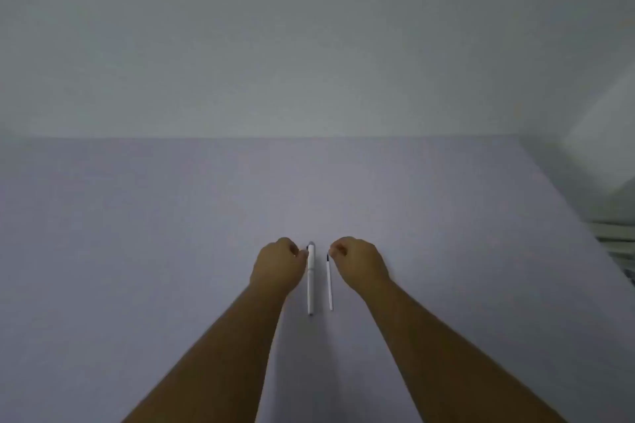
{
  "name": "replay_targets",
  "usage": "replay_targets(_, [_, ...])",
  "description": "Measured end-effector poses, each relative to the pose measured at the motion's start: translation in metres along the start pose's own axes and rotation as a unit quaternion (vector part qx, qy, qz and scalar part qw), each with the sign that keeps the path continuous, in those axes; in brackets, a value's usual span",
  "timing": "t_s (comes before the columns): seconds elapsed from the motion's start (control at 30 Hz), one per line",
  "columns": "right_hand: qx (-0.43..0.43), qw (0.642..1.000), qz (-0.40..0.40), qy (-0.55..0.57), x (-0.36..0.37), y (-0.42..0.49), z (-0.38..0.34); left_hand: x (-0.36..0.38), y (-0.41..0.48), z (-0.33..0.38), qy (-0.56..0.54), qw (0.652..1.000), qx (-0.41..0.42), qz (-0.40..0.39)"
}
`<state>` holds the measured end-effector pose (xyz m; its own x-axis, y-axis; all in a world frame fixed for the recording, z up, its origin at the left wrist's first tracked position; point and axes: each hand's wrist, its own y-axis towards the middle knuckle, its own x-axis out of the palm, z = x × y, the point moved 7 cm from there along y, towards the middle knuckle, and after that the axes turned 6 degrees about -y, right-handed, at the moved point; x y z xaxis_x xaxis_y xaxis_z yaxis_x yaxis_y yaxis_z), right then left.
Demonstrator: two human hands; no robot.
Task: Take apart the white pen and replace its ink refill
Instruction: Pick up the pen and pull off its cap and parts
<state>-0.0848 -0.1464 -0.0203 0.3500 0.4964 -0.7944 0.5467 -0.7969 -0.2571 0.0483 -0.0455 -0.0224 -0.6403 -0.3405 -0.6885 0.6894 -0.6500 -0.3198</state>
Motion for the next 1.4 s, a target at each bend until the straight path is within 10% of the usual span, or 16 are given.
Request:
replay_targets(0.43, [0.016, 0.999, 0.004, -0.031, 0.032, 0.017, 0.004, 0.044, 0.001, -0.023, -0.075, 0.996, -0.052, 0.005])
replay_targets(1.03, [0.157, 0.948, 0.072, 0.266, -0.013, 0.019, 0.003, 0.032, -0.021, 0.006, -0.147, 0.986, -0.005, -0.081])
replay_targets(1.4, [0.116, 0.992, 0.002, 0.049, 0.013, 0.001, 0.036, 0.028, -0.024, -0.011, -0.282, 0.951, -0.098, -0.082])
